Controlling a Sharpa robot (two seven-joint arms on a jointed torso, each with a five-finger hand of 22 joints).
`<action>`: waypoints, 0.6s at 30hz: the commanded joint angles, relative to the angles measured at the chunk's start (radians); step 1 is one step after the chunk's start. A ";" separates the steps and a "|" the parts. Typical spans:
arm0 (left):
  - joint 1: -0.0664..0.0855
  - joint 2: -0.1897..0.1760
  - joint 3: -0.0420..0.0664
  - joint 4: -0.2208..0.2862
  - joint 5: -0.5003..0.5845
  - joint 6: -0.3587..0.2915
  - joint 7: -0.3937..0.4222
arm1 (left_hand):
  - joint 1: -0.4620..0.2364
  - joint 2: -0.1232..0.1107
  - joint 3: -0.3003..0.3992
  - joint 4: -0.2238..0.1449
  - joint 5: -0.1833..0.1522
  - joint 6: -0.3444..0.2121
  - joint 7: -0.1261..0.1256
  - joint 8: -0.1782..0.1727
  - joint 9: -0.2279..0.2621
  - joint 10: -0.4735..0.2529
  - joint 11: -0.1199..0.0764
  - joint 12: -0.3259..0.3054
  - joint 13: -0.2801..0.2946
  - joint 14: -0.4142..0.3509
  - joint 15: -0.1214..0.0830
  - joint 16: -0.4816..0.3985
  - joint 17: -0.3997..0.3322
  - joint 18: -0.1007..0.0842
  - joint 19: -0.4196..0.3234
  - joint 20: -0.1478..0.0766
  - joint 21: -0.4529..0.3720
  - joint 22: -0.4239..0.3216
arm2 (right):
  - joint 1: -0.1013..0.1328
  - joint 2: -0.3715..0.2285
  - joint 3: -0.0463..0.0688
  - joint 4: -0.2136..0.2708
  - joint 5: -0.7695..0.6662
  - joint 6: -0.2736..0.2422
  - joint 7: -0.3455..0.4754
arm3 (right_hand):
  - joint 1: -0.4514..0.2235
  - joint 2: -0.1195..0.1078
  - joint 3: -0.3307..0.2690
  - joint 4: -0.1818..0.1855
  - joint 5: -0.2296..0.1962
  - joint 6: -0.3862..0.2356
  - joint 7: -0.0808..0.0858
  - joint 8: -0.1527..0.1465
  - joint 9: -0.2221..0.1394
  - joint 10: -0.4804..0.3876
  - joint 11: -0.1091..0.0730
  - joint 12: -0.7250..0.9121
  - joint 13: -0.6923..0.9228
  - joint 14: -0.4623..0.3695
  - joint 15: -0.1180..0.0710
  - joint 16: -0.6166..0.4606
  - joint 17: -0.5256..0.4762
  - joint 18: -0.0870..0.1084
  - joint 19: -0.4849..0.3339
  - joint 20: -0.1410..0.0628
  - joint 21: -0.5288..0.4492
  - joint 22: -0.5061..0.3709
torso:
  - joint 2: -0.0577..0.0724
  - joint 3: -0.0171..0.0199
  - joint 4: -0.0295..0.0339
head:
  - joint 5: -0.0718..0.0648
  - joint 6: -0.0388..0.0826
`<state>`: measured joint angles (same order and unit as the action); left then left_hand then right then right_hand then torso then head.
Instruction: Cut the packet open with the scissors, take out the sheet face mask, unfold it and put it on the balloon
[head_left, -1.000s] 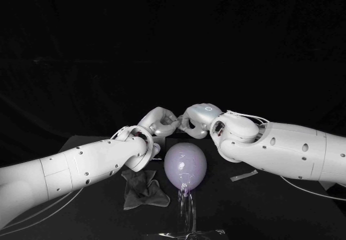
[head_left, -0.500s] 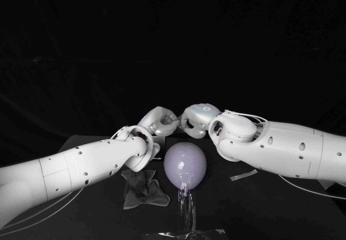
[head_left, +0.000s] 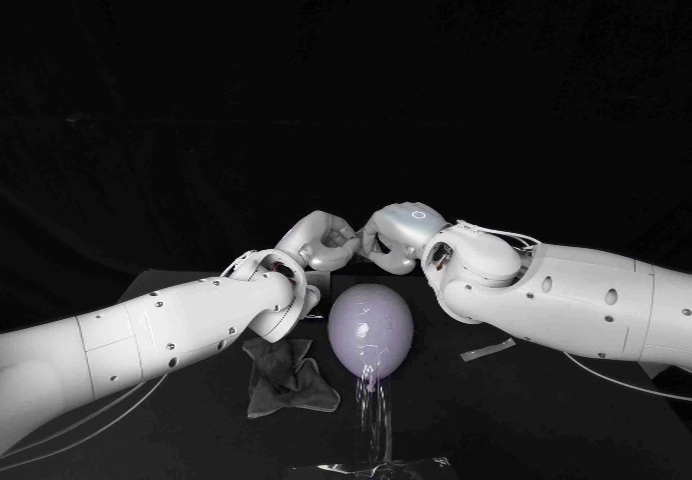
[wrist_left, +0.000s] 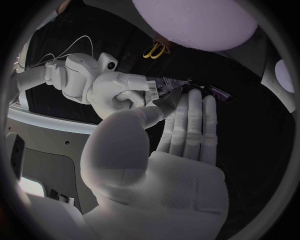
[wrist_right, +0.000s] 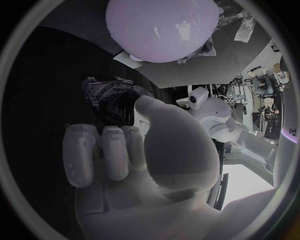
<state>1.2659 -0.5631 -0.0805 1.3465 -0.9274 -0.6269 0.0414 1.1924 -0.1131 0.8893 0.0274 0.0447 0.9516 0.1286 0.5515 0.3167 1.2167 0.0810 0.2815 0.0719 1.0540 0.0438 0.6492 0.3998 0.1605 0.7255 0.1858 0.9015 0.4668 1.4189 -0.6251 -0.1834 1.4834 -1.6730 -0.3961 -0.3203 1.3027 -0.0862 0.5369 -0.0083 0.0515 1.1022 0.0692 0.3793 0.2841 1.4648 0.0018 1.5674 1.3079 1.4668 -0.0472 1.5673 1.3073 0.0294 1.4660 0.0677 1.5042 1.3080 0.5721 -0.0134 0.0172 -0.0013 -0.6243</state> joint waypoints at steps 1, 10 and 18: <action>0.003 0.001 0.002 0.002 0.003 -0.002 0.024 | 0.006 0.014 0.000 0.006 0.003 0.007 0.002 0.010 0.044 0.007 -0.002 -0.005 0.001 0.001 -0.006 -0.003 0.001 0.017 -0.009 0.000 0.006 0.000 | 0.000 -0.011 0.000 0.014 -0.026 -0.084 0.023 | -0.001 0.008 0.001 0.004 -0.003 0.007 -0.003 0.007 0.019 0.106 -0.007 0.003 0.263 0.104 -0.010 0.003 0.263 -0.011 0.056 -0.008 0.005 0.228 | 0.000 -0.0001 -0.0002 | -0.001 0.000; 0.003 0.004 0.002 -0.011 0.003 0.018 0.009 | 0.007 0.014 0.000 0.006 0.003 0.007 0.002 0.010 0.044 0.007 -0.003 -0.005 0.001 0.001 -0.006 -0.003 0.001 0.017 -0.010 0.001 0.006 0.000 | -0.001 -0.064 0.004 0.088 -0.007 -0.175 0.066 | -0.003 0.009 0.002 0.004 -0.003 0.007 -0.005 0.013 0.025 0.106 -0.009 0.003 0.263 0.104 -0.012 0.003 0.263 -0.013 0.061 -0.010 0.011 0.231 | 0.000 0.0004 -0.0014 | -0.002 0.001; 0.003 0.006 0.002 -0.023 0.003 0.031 0.001 | 0.007 0.014 -0.001 0.006 0.003 0.006 0.002 0.010 0.044 0.006 -0.002 -0.006 0.001 0.001 -0.006 -0.003 0.001 0.017 -0.011 0.001 0.006 0.000 | 0.001 -0.111 0.012 0.146 -0.003 -0.243 0.096 | -0.003 0.009 0.003 0.004 -0.003 0.007 -0.005 0.015 0.026 0.106 -0.009 0.003 0.263 0.104 -0.012 0.003 0.263 -0.014 0.063 -0.011 0.013 0.233 | -0.001 0.0010 -0.0006 | -0.002 0.002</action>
<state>1.2669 -0.5592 -0.0797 1.3244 -0.9273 -0.6122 0.0418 1.1925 -0.1132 0.8893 0.0274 0.0441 0.9537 0.1310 0.5515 0.3168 1.2188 0.0788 0.2815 0.0719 1.0538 0.0437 0.6492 0.3998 0.1604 0.7219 0.1894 0.9014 0.4665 1.4185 -0.7337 -0.1728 1.6225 -1.6719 -0.5731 -0.2598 1.3000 -0.0840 0.5368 -0.0083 0.0495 1.1024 0.0621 0.3914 0.2841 1.4684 -0.0019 1.5659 1.3077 1.4668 -0.0539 1.5643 1.3081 0.0294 1.4677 0.0629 1.5158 1.3073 0.5713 -0.0127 0.0161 -0.0031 -0.6231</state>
